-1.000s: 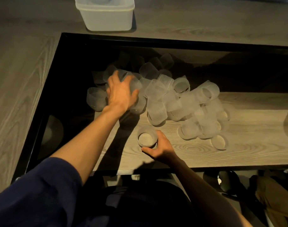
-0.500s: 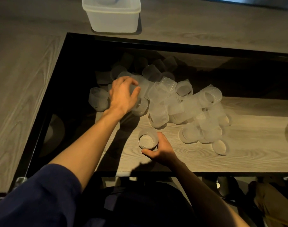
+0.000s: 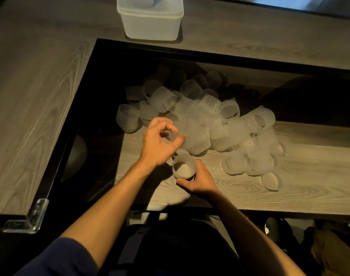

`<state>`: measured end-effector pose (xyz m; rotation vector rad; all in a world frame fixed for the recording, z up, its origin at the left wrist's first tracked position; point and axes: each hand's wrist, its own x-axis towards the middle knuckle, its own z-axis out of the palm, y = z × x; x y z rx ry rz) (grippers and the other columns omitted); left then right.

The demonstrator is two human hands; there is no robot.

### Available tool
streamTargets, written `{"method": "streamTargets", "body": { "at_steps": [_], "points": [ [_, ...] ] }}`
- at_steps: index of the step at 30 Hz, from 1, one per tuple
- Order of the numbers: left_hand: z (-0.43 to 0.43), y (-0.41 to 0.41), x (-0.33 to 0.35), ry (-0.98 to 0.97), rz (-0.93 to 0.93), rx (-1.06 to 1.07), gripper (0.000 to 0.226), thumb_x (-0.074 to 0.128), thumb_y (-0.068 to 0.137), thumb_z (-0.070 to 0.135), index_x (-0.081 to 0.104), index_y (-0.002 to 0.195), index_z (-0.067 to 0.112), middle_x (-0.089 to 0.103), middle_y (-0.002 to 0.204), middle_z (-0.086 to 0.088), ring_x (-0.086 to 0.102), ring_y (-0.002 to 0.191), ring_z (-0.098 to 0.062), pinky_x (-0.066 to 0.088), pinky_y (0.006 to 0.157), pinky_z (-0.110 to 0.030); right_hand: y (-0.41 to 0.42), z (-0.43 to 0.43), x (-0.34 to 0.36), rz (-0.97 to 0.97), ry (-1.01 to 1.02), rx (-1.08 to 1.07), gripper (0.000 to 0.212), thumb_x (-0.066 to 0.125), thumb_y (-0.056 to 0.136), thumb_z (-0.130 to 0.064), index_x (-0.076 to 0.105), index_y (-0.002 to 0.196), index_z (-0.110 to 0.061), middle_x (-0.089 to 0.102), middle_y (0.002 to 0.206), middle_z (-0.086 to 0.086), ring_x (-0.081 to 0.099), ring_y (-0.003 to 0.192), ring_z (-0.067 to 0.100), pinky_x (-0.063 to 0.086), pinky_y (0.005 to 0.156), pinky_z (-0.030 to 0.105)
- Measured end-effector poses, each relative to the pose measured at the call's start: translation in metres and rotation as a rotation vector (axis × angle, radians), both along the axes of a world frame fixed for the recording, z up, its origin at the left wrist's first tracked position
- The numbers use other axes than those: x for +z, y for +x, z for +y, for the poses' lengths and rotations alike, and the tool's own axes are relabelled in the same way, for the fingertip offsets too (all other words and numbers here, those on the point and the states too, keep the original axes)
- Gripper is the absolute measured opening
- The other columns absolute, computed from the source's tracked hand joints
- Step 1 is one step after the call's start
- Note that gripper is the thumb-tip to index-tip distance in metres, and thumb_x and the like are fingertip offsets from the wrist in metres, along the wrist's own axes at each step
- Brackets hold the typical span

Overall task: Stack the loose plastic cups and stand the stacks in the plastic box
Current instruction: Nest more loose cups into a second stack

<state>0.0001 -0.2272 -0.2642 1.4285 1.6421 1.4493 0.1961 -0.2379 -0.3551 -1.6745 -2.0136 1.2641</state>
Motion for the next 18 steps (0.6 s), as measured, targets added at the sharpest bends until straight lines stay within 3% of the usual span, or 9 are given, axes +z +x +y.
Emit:
{"method": "streamTargets", "body": {
  "at_steps": [4, 6, 9, 13, 16, 18],
  "points": [
    [-0.031, 0.010, -0.023, -0.070, 0.079, -0.132, 0.028, 0.084, 0.068, 0.027, 0.069, 0.089, 0.017, 0.058, 0.109, 0.001, 0.059, 0.103, -0.005, 0.053, 0.082, -0.018, 0.000, -0.003, -0.002, 0.025, 0.033, -0.002, 0.078, 0.086, 0.069, -0.048, 0.048, 0.133, -0.027, 0.060, 0.123, -0.010, 0.060, 0.113, 0.007, 0.052, 0.094, 0.031],
    [-0.041, 0.013, -0.030, -0.101, 0.130, -0.199, 0.029, 0.087, 0.067, 0.018, 0.070, 0.090, 0.014, 0.057, 0.108, 0.001, 0.059, 0.101, -0.005, 0.052, 0.081, -0.018, 0.000, -0.006, 0.001, 0.060, 0.052, 0.006, 0.074, 0.085, 0.072, -0.045, 0.049, 0.135, -0.031, 0.061, 0.124, -0.014, 0.059, 0.112, -0.002, 0.050, 0.091, 0.021],
    [-0.050, 0.018, -0.035, -0.135, 0.186, -0.231, 0.029, 0.084, 0.068, 0.022, 0.072, 0.093, 0.015, 0.055, 0.107, 0.006, 0.058, 0.100, -0.002, 0.046, 0.082, -0.013, -0.001, -0.010, 0.008, 0.057, 0.041, 0.022, 0.053, 0.083, 0.076, -0.037, 0.057, 0.122, -0.038, 0.065, 0.108, -0.021, 0.060, 0.098, -0.012, 0.045, 0.077, 0.009],
    [-0.050, 0.023, -0.031, -0.171, 0.207, -0.236, 0.047, 0.080, 0.068, 0.030, 0.066, 0.111, 0.015, 0.056, 0.111, 0.004, 0.058, 0.103, -0.007, 0.057, 0.084, -0.026, 0.000, -0.014, 0.012, 0.052, 0.020, 0.042, 0.042, 0.079, 0.076, -0.034, 0.061, 0.112, -0.041, 0.068, 0.099, -0.020, 0.063, 0.091, -0.008, 0.046, 0.073, 0.013],
    [-0.055, 0.025, -0.031, -0.133, 0.193, -0.205, 0.045, 0.082, 0.067, 0.026, 0.068, 0.107, 0.011, 0.059, 0.110, 0.002, 0.061, 0.101, -0.008, 0.058, 0.083, -0.030, 0.003, -0.016, 0.013, 0.084, 0.016, 0.044, 0.041, 0.081, 0.078, -0.026, 0.057, 0.103, -0.049, 0.068, 0.098, -0.022, 0.063, 0.091, -0.011, 0.046, 0.071, 0.007],
    [-0.060, 0.026, -0.034, -0.101, 0.193, -0.179, 0.041, 0.084, 0.067, 0.023, 0.070, 0.103, 0.009, 0.061, 0.109, 0.003, 0.061, 0.101, -0.005, 0.058, 0.083, -0.030, 0.003, -0.018, 0.016, 0.095, 0.014, 0.048, 0.041, 0.081, 0.079, -0.028, 0.060, 0.109, -0.046, 0.069, 0.102, -0.021, 0.064, 0.094, -0.008, 0.048, 0.075, 0.010]
  ]
}}
